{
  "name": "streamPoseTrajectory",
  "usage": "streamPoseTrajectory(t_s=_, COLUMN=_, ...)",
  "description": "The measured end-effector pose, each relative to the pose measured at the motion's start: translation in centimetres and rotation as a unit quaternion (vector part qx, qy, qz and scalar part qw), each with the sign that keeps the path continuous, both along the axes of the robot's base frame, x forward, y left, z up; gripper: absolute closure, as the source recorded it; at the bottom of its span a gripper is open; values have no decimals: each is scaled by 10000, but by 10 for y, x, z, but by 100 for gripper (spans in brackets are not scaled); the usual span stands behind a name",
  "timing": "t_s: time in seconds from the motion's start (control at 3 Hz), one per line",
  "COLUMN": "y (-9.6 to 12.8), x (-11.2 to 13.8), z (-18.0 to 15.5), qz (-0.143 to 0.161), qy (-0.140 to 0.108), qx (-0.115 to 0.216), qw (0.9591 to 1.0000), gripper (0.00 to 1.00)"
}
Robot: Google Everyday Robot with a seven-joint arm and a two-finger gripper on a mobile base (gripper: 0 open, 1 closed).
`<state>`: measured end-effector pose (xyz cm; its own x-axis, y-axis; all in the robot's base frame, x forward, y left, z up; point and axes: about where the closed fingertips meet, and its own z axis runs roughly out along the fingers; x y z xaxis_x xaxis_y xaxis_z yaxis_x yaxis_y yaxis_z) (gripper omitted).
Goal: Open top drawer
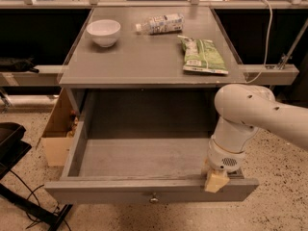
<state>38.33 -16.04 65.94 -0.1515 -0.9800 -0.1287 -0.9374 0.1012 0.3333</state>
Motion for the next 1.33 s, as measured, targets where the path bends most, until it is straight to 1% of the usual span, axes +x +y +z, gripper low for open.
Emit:
streamPoseTrajectory(t_s=0.33, y=0, x=-5, z=1, qz=18, qy=74, qx=19, qw=10000, gripper=100)
streamPoseTrajectory(t_s=0.67, y=0, x=-5, z=1, qz=18, qy=74, qx=19, qw=10000, gripper=79)
streamPoseTrajectory(t_s=1.33, y=0, x=-5, z=1, qz=18, qy=74, qx=19, qw=10000, gripper=33)
